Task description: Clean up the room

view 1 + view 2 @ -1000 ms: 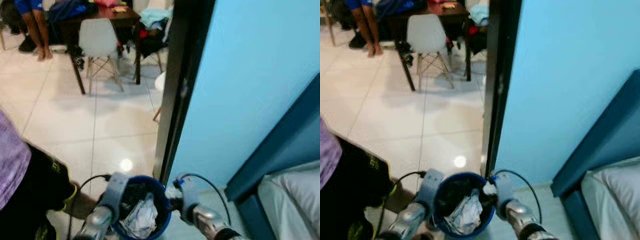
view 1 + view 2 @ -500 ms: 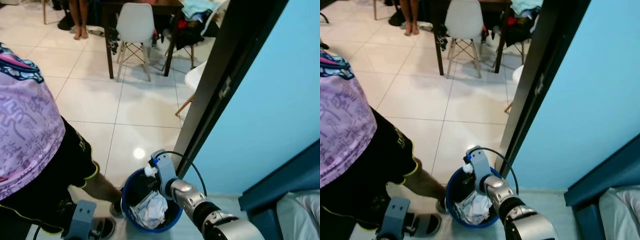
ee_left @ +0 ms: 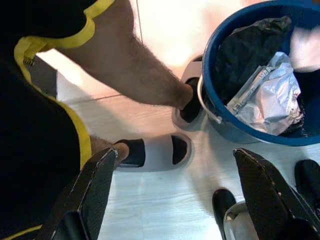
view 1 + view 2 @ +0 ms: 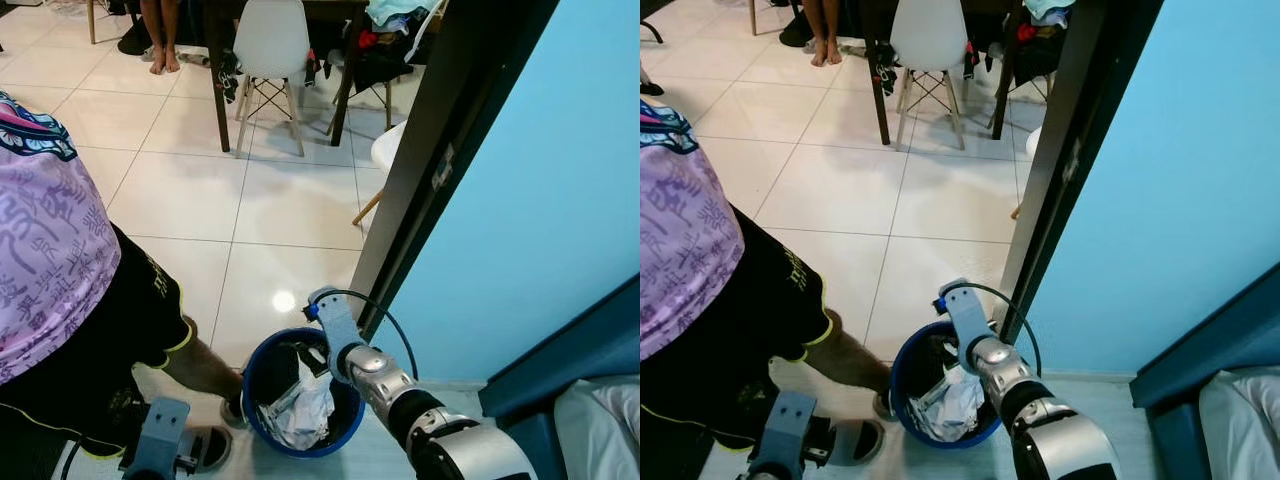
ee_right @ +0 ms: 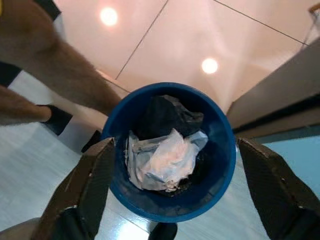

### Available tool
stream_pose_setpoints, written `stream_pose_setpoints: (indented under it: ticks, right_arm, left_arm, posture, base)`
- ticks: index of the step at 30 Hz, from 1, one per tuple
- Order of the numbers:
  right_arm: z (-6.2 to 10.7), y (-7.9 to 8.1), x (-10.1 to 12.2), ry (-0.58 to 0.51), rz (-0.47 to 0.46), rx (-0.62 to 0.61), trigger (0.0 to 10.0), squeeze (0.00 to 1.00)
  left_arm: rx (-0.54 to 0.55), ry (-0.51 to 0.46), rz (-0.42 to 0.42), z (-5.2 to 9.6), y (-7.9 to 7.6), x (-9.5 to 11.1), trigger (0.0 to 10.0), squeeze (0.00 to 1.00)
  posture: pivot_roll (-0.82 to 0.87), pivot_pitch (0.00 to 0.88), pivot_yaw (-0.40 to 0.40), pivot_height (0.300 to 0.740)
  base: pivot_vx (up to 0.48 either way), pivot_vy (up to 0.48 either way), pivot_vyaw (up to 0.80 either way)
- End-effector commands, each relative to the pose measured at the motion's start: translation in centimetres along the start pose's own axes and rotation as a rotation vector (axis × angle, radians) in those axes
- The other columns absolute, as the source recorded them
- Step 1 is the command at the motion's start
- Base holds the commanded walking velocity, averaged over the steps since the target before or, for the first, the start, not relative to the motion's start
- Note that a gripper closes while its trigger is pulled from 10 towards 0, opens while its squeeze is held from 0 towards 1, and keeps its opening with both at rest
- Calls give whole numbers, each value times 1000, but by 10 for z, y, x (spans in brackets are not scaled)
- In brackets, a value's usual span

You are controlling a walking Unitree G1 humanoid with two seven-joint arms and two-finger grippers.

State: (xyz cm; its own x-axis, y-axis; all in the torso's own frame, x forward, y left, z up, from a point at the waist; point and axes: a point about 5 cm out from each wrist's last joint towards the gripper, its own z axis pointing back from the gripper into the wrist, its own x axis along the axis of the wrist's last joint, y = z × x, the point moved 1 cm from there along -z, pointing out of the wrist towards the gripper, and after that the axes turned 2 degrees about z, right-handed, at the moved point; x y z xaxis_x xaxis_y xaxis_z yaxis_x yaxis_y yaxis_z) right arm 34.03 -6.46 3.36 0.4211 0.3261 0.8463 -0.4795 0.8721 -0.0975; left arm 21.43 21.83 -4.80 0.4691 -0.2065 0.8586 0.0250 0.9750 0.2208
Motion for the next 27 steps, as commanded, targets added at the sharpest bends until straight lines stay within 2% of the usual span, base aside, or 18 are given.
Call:
stream_pose_setpoints:
  ticks: [1,5,7,9,10,12,13,14,15,16,17,18,20,22,24,25,26,27]
  right_arm:
    - [1,2,-8,28,-22,10,10000,1000]
    - [3,1,-19,58,-37,13,10000,1000]
    - [11,-7,-50,142,-62,-21,10000,1000]
    - [11,-7,-50,142,-62,-21,10000,1000]
    - [18,-13,-71,197,-76,-51,10000,984]
    - [18,-13,-71,197,-76,-51,10000,984]
    - [28,-19,-98,265,-112,-92,10000,0]
    - [43,-23,-130,344,-152,-139,10000,0]
    - [43,-23,-130,344,-152,-139,10000,0]
    - [53,-24,-149,395,-177,-168,10000,0]
    - [53,-24,-149,395,-177,-168,10000,0]
    - [68,-25,-173,459,-203,-197,10000,0]
    - [68,-25,-173,459,-203,-197,10000,0]
    - [89,-24,-204,562,-180,-217,10000,0]
    - [89,-24,-204,562,-180,-217,10000,0]
    - [95,-23,-212,593,-175,-221,10000,0]
    - [95,-23,-212,593,-175,-221,10000,0]
    - [99,-23,-217,612,-175,-221,10000,0]
  left_arm:
    - [-13,27,-13,3,-1,-7,10000,0]
    - [-29,31,-14,1,-4,-5,10000,0]
    - [-53,41,-19,-3,-10,-3,10000,0]
    - [-53,41,-19,-3,-10,-3,10000,0]
    - [-65,49,-18,-5,-13,-1,10000,0]
    - [-65,49,-18,-5,-13,-1,10000,0]
    - [-76,60,-15,-8,-15,1,10000,0]
    - [-83,86,-7,-12,-17,3,10000,0]
    - [-83,86,-7,-12,-17,3,10000,0]
    - [-87,103,-3,-14,-19,4,10000,0]
    - [-87,103,-3,-14,-19,4,10000,0]
    - [-101,160,-2,-17,-22,2,10000,0]
    - [-101,160,-2,-17,-22,2,10000,0]
    - [-115,319,-3,-13,-27,-16,10000,0]
    - [-115,319,-3,-13,-27,-16,10000,0]
    - [-116,381,1,-9,-28,-24,10000,0]
    - [-116,381,1,-9,-28,-24,10000,0]
    - [-105,443,30,-3,-30,-35,10000,0]
  posture:
    - [216,193,-75,735]
    - [202,184,-69,735]
    - [168,165,-63,735]
    - [168,165,-63,735]
    - [148,157,-60,735]
    - [148,157,-60,735]
    - [110,145,-52,735]
    - [70,130,-41,735]
    - [70,130,-41,735]
    - [70,130,-41,735]
    - [70,130,-41,735]
    - [30,112,-29,735]
    - [30,112,-29,735]
    - [-18,81,-12,735]
    - [-18,81,-12,735]
    - [-18,81,-12,735]
    - [-18,81,-12,735]
    - [-56,67,3,735]
  base:
    - [0,0,0]
    - [0,0,0]
    - [0,0,0]
    - [0,0,0]
    - [0,0,0]
    - [0,0,0]
    - [0,0,0]
    - [0,0,0]
    - [0,0,0]
    - [0,0,0]
    - [0,0,0]
    - [-480,0,0]
    - [-480,0,0]
    - [-480,0,0]
    - [-480,0,0]
    - [-480,0,0]
    - [-480,0,0]
    - [-480,0,0]
